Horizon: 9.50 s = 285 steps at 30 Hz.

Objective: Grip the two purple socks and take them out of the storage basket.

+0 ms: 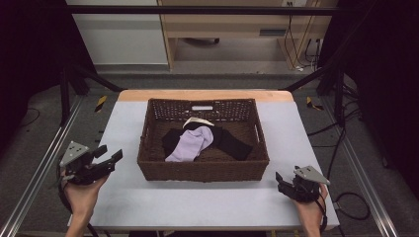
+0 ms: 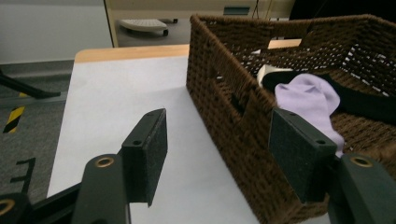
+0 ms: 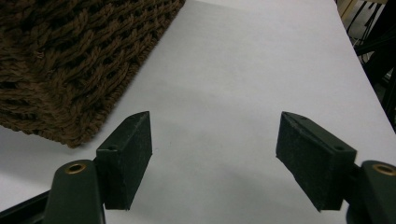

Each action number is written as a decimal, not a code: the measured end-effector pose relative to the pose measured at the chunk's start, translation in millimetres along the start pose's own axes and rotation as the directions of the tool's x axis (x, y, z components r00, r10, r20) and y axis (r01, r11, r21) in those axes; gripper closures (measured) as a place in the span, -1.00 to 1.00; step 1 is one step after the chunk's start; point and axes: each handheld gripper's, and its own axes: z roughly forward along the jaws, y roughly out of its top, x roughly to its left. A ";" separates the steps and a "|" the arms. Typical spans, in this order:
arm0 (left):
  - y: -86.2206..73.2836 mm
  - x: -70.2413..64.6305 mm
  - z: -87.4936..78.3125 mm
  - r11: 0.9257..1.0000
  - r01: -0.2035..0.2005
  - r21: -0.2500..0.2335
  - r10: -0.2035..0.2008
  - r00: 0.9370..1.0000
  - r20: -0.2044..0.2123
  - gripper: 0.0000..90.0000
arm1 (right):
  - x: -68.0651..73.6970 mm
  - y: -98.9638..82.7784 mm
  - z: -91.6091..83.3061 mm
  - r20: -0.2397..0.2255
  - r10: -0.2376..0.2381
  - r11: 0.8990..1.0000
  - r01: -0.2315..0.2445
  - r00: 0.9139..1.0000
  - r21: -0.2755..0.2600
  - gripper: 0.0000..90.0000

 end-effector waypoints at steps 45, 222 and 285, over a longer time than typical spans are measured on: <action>96.4 -89.0 112.1 0.991 -0.131 0.003 0.130 0.986 0.108 -0.08 | -1.4 -0.6 5.8 0.019 0.031 0.999 -0.031 0.999 0.013 -0.65; 12.9 -166.9 -13.9 0.960 -0.272 -0.066 0.272 0.848 0.454 0.91 | -5.7 -1.5 6.8 0.065 0.074 0.996 -0.070 0.995 -0.059 -0.66; 87.9 -139.5 100.8 0.975 -0.206 0.080 0.186 0.960 0.209 0.03 | -5.1 -1.1 8.2 0.091 0.077 0.996 -0.073 0.993 -0.047 -0.67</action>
